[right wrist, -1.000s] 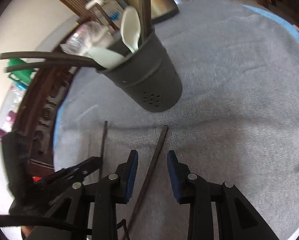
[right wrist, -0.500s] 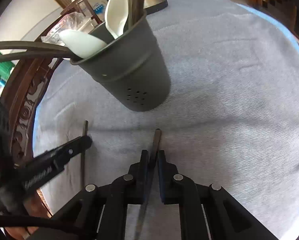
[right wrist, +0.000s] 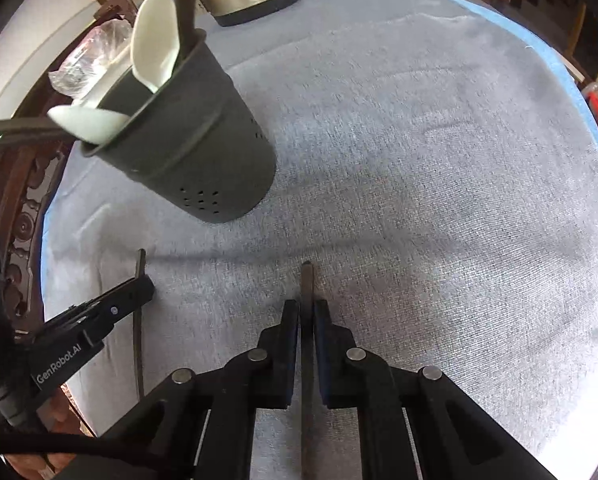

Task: Organize utensils
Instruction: 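Lift both chopsticks off the cloth and carry them over the gray holder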

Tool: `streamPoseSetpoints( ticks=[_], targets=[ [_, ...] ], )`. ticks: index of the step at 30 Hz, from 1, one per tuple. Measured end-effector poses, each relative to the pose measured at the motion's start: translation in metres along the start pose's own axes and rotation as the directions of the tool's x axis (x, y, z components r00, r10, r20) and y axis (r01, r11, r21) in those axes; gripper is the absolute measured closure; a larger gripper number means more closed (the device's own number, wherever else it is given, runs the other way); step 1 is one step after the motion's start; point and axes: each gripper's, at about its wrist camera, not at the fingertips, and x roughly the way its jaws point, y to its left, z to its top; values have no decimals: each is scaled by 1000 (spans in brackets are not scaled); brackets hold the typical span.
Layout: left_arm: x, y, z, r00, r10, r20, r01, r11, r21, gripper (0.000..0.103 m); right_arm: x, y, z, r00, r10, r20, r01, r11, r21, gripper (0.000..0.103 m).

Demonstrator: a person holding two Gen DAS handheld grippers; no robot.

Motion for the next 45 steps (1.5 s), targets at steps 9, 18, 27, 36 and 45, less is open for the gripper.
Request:
streamPoseSetpoints(
  ticks=[9,18,27,36,45],
  targets=[
    [5,-7,9,998,45,34,-45,999,11,97,7,29,-2,996,-46,78,56,990,-132,97],
    [-50,-16,-12,979,52,199,-60,998,35,98,-65,14,-26,957,119,264,-67,978,-196,97],
    [-121,-45,-36,926,47,375,-87,992,90,98,-127,2,-36,849,284,446,-205,954,-219,97],
    [-155,-72,-52,880,93,466,-166,979,119,98,-156,4,-53,779,341,527,-233,937,-261,97],
    [-173,-88,-66,859,107,501,-195,972,128,98,-180,-3,-67,711,382,590,-258,922,-287,97]
  ],
)
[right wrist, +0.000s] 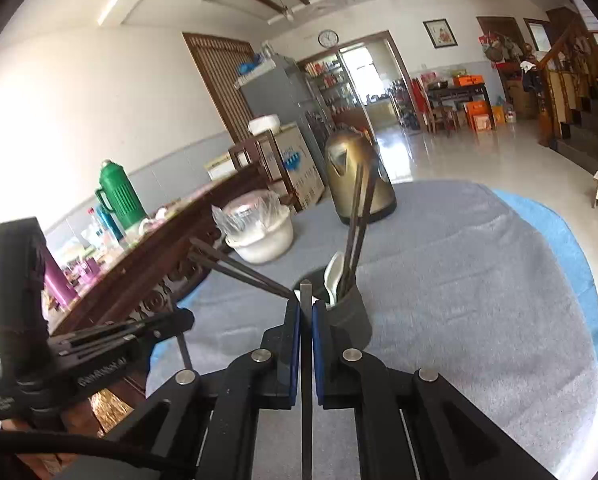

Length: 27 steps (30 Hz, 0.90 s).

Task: Organize utensils
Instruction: 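Lift both chopsticks off the cloth and carry them over the gray holder, then lower both chopsticks into the gray holder and open both tools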

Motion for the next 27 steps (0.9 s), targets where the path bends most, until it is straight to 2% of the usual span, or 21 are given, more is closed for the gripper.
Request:
streamPoseSetpoints(
  ticks=[11,19,23,27],
  targets=[
    [-23,-9,5,999,-16,51,15,1000,9,98,-38,6,8,986,42,162,-42,999,-2,97],
    [-35,-7,14,997,-33,75,32,999,8,98,-43,9,14,978,51,201,-51,999,-4,97],
    [-40,-4,25,995,-48,88,48,999,7,98,-51,9,20,965,50,256,-49,999,-9,97],
    [-46,2,36,993,-74,94,75,997,-9,98,-63,10,29,937,46,346,-45,999,-9,97]
  ],
)
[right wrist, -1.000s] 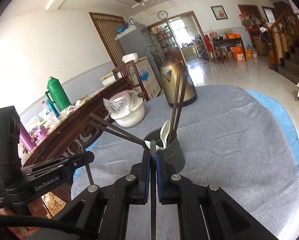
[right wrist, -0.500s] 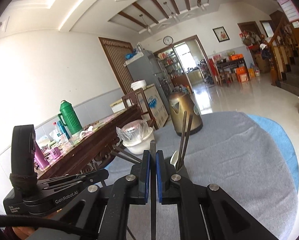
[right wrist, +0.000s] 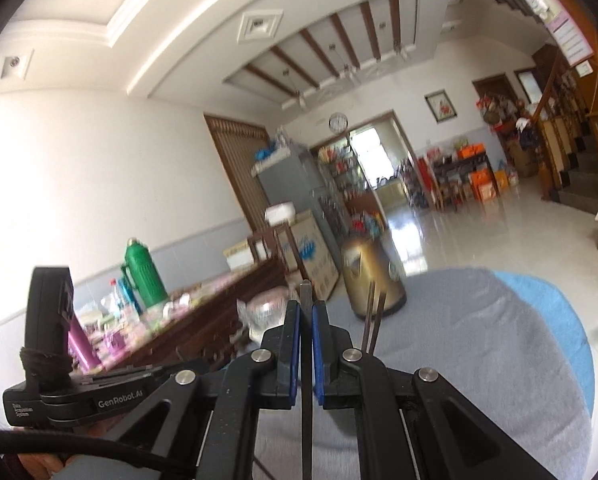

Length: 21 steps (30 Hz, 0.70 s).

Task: Organize utensils
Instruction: 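Lower both chopsticks into the gray holder and open both tools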

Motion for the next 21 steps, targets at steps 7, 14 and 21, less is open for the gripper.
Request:
streamPoseSetpoints(
  ticks=[7,14,21],
  targets=[
    [-12,3,21,999,-24,22,24,1000,-8,98,-5,8,14,994,-41,104,46,998,-52,97],
    [-30,-3,50,995,-32,90,30,999,19,98,4,22,30,981,-57,184,75,993,-90,97],
    [-39,-10,75,986,-29,164,25,999,27,98,14,33,43,961,-74,265,106,988,-109,97]
  ],
)
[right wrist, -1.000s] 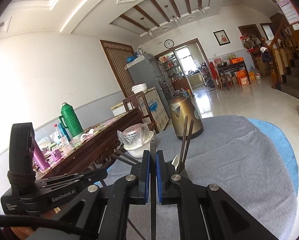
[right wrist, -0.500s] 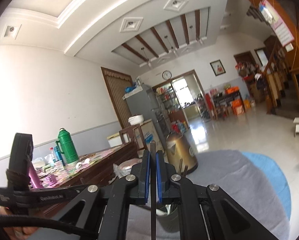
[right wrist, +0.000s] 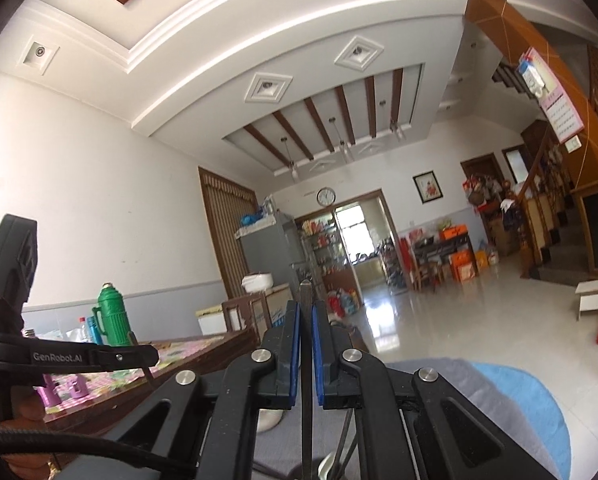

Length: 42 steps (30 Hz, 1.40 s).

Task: Organize utensils
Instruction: 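Lower both chopsticks into the gray holder and open both tools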

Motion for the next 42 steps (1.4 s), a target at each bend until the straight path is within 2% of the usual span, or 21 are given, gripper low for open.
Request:
streamPoseSetpoints(
  ticks=[8,15,22,30,35,42],
  targets=[
    [0,-5,11,997,18,79,-18,1000,0,98,9,3,3,998,-36,49,36,999,12,97],
    [11,-1,17,990,42,132,-40,999,-20,98,20,12,-4,988,-113,106,117,993,-31,97],
    [29,5,11,981,48,189,-37,997,-60,98,46,23,-22,984,-144,101,149,988,-47,97],
    [59,11,-4,964,99,247,-77,992,-98,98,81,27,-31,976,-176,126,183,982,-46,97],
    [86,11,-19,971,122,204,-106,990,-89,98,99,22,-49,977,-201,68,203,979,-23,97],
    [119,19,-35,991,119,59,-113,989,-91,98,105,12,-76,978,-206,-31,204,977,-60,96]
  ],
)
